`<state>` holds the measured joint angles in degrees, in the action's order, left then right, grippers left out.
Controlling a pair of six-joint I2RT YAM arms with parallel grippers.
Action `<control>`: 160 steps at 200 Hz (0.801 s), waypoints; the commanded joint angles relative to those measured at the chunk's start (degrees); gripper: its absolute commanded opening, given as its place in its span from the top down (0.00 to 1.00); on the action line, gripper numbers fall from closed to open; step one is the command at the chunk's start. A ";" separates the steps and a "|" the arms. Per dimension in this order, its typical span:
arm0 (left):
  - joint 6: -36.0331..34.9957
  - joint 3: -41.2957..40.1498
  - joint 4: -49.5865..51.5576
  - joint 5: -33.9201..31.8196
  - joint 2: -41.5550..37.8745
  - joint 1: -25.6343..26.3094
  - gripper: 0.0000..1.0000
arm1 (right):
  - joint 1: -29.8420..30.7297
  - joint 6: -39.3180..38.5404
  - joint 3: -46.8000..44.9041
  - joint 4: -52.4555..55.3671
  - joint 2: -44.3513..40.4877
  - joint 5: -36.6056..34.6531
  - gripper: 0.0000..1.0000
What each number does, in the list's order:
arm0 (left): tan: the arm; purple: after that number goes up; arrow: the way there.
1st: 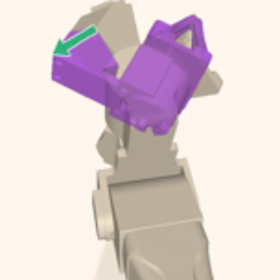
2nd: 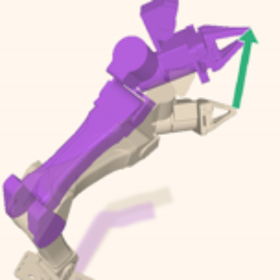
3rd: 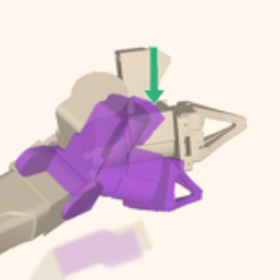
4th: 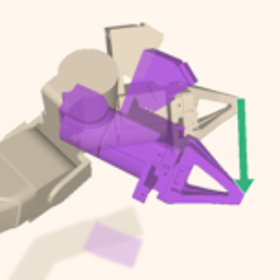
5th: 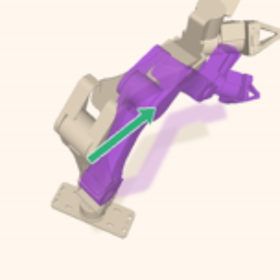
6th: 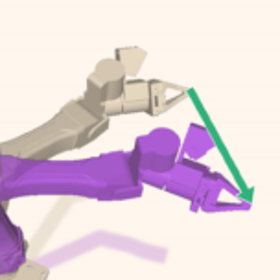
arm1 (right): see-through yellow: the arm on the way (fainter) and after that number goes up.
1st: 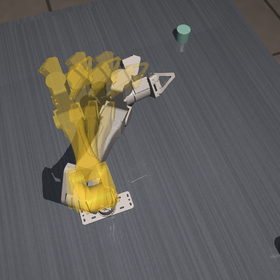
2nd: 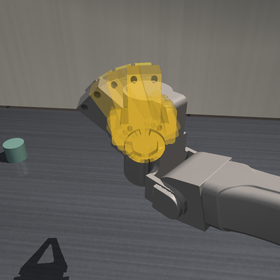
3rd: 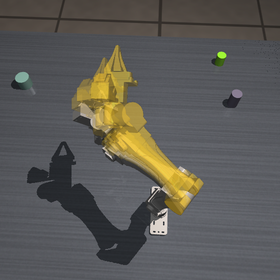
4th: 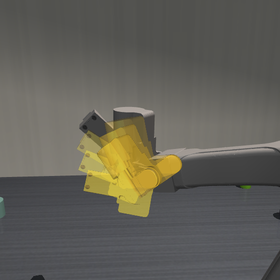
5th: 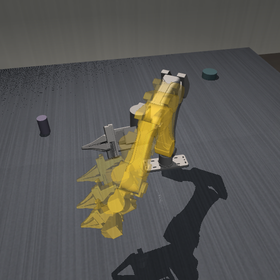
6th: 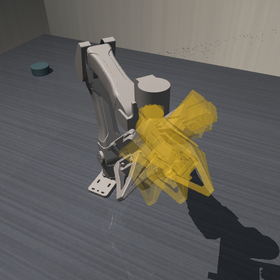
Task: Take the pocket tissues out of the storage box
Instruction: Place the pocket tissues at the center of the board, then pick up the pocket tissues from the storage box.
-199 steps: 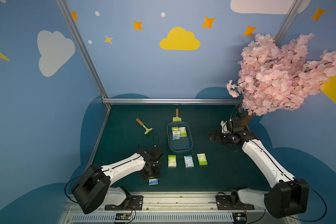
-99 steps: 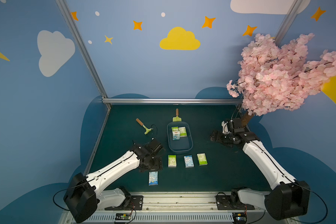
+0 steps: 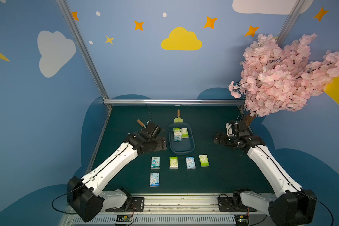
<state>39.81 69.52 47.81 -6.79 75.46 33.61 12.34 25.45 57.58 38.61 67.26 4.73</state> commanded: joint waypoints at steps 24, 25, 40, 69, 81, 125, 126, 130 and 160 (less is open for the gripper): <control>-5.64 9.63 -5.81 3.67 10.34 -0.94 0.05 | -0.63 -0.05 -1.25 0.31 -2.68 -1.22 0.02; -5.81 9.87 -5.81 3.74 10.60 -0.93 0.05 | -0.64 -0.10 -1.29 0.32 -2.72 -1.22 0.02; -7.85 13.74 -5.04 4.52 14.63 -1.05 0.05 | -0.84 -0.05 -1.41 0.60 -3.32 -1.30 0.02; -10.71 19.91 -4.13 5.90 21.54 -1.15 0.05 | -1.26 -0.05 -1.85 1.09 -4.46 -1.57 0.02; -11.05 21.96 -4.04 6.06 24.35 -1.00 0.07 | -1.50 0.02 -2.03 1.18 -4.92 -1.65 0.02; -12.15 30.82 -1.45 4.44 34.32 0.47 0.12 | -2.24 0.10 -2.47 1.53 -6.07 -1.68 0.02; -12.18 31.10 -1.38 4.38 34.54 0.53 0.12 | -2.28 0.11 -2.47 1.54 -6.13 -1.67 0.02; -12.20 32.11 -0.93 4.07 35.48 0.69 0.12 | -2.32 0.10 -2.54 1.56 -6.18 -1.61 0.02; -12.01 40.45 5.12 0.70 42.68 1.98 0.12 | -2.97 0.05 -3.00 1.84 -7.06 -1.74 0.02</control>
<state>28.60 104.31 46.63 -3.25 114.24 34.63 9.98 25.50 55.27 39.07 61.78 3.64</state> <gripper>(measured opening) 0.878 0.982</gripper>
